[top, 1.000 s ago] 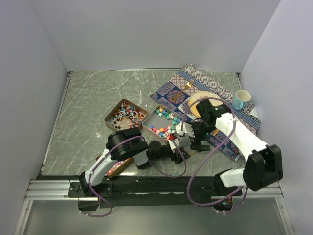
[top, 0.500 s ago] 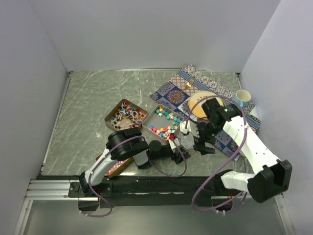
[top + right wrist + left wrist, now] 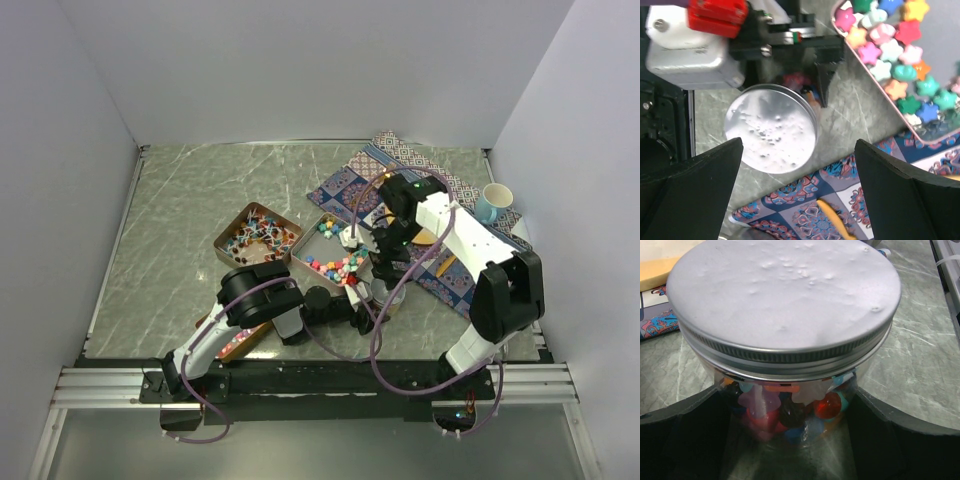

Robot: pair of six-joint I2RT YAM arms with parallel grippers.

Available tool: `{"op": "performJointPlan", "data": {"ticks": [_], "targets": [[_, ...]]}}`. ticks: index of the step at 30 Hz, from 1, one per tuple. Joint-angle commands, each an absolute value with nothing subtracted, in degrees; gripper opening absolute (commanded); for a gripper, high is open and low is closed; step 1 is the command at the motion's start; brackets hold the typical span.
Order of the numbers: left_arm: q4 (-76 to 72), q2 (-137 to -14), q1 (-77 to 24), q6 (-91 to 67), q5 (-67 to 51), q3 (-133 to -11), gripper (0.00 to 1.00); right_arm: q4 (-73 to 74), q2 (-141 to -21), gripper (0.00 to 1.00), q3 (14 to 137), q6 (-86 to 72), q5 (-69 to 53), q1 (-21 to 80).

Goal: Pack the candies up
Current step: Screw the bottle lid onto the packing bottle.

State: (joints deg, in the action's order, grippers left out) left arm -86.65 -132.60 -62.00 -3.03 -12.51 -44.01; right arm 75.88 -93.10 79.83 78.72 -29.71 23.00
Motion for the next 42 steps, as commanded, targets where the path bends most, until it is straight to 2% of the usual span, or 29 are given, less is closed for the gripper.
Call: {"op": "performJointPlan", "data": {"ticks": [1,18,42], "targets": [[-87.0,-138.6,-60.6,-6.5,-9.1,-41.0,0.51,82.6,-91.9,1.0,79.9,82.4,-30.9,24.1],[-85.3,-139.2,-59.9,-8.3,-7.9,-41.9,0.51,82.5,-91.2,1.0,72.6,81.6,-29.1,25.7],[-84.9,-139.8,-59.9,-9.7,-8.7,-42.2,0.46,75.1,-75.7,1.0,55.5,71.6,-26.0,21.9]]}}
